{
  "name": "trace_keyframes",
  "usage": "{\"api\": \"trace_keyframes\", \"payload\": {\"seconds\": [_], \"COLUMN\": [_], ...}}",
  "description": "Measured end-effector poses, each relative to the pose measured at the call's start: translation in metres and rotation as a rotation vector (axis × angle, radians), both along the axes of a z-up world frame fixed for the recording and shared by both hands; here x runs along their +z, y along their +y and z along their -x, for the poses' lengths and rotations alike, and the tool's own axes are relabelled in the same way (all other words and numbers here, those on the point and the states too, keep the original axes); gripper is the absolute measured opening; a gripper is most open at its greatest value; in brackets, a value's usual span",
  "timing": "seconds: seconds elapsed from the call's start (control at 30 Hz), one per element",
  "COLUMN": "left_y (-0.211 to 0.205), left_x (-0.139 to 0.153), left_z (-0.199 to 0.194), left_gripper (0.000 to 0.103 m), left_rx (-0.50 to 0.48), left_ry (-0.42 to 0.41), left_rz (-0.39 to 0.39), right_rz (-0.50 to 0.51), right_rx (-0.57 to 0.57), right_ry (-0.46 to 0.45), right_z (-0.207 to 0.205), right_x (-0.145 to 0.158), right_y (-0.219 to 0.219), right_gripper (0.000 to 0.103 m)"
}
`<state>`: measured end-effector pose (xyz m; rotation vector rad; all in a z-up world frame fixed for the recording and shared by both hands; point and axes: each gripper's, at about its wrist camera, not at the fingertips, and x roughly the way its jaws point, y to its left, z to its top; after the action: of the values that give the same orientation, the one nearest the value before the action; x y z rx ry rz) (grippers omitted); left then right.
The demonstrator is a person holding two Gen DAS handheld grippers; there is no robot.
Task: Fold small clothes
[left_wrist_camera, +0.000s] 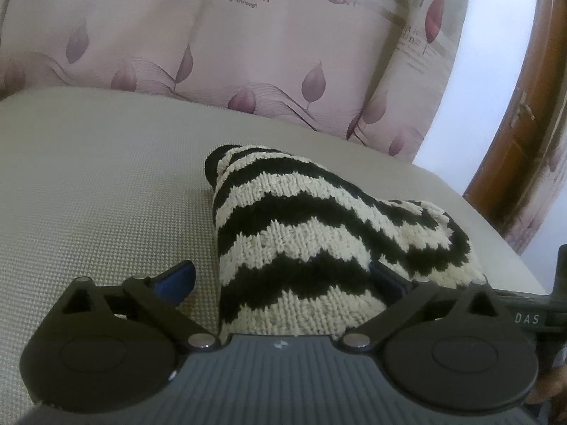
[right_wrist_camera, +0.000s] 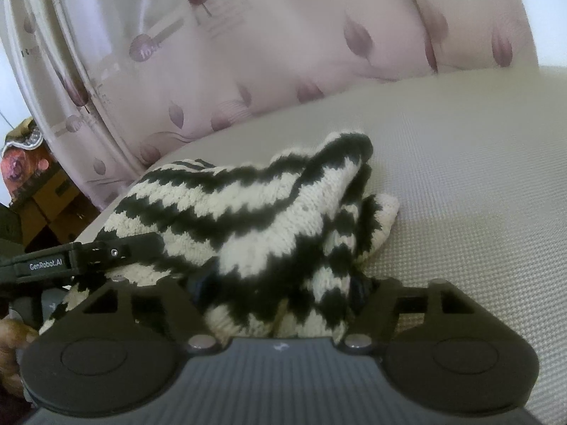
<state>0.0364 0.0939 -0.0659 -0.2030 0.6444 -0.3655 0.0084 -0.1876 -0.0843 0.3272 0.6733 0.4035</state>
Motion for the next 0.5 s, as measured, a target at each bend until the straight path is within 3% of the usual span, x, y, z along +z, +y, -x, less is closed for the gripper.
{"api": "trace_keyframes", "payload": {"seconds": [0.2,0.3,0.37,0.5], "left_y": [-0.008,-0.011,-0.015,-0.022], "left_x": [0.014,0.024,0.03,0.044], "left_z": [0.018,0.03,0.037,0.056], "left_gripper": [0.103,0.103,0.103,0.103], "left_rx": [0.056,0.078,0.092,0.133], "left_ry": [-0.06,-0.095,-0.112,-0.189], "left_rz": [-0.073,-0.11,-0.139,-0.209], "right_rz": [0.048,0.116,0.146,0.149], "right_rx": [-0.035,-0.069,-0.085,-0.134], "right_ry": [-0.031,-0.108,-0.163,-0.263], "right_z": [0.007,0.025,0.04,0.072], "right_x": [0.008,0.021,0.03,0.047], "right_y": [0.006,0.013,0.017,0.021], "right_gripper": [0.081,0.083,0.091,0.097]}}
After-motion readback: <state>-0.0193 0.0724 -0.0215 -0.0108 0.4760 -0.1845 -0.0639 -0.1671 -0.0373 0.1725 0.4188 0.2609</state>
